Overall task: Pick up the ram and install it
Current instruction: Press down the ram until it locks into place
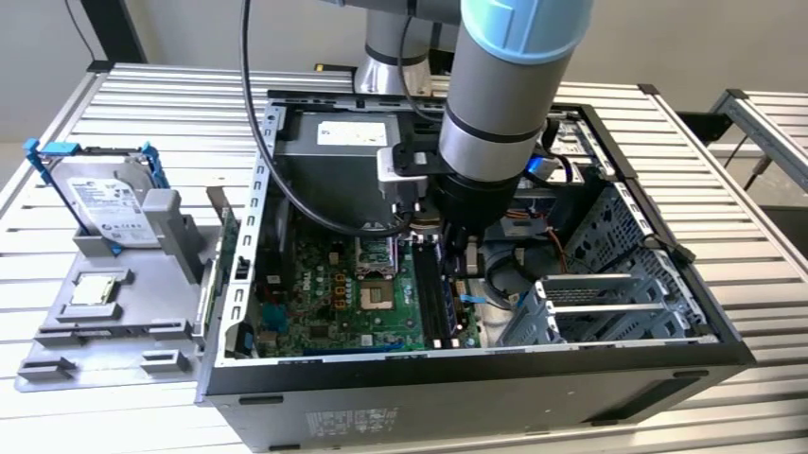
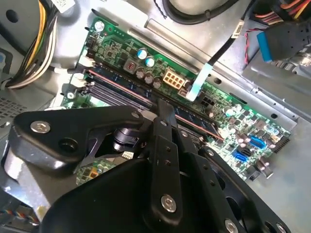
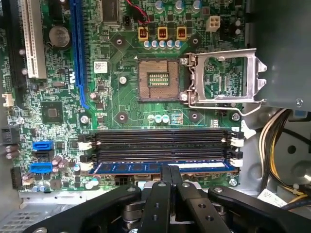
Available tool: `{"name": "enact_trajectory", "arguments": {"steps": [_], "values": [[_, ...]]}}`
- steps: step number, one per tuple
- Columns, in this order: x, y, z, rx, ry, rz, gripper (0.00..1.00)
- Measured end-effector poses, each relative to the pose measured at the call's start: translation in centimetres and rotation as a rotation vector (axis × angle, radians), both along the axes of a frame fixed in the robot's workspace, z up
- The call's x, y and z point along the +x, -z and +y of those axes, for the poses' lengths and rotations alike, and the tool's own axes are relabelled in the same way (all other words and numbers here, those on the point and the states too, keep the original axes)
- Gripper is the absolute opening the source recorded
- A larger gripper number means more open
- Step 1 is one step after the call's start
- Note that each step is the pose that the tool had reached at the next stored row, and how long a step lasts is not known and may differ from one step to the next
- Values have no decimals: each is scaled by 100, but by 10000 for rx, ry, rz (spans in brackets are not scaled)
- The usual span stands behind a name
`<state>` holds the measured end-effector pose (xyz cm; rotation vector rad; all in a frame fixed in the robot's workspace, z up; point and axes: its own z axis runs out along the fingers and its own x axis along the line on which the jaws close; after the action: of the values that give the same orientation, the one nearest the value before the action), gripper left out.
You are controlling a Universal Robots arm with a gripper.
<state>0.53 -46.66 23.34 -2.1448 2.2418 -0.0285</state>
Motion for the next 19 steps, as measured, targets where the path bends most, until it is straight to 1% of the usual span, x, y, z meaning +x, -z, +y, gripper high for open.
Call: {"name": "enact_trajectory", "arguments": {"steps": [6, 8, 9, 13, 15, 18, 19], "values": [[0, 2, -2, -1, -1, 0, 0], [1, 4, -20, 0, -3, 0, 0], [0, 9, -22, 0, -1, 0, 0], [0, 80, -23, 3, -1, 0, 0], [0, 110, -24, -12, -1, 5, 0], [0, 165, -25, -12, -1, 4, 0], [0, 168, -23, -20, -1, 7, 0]]}}
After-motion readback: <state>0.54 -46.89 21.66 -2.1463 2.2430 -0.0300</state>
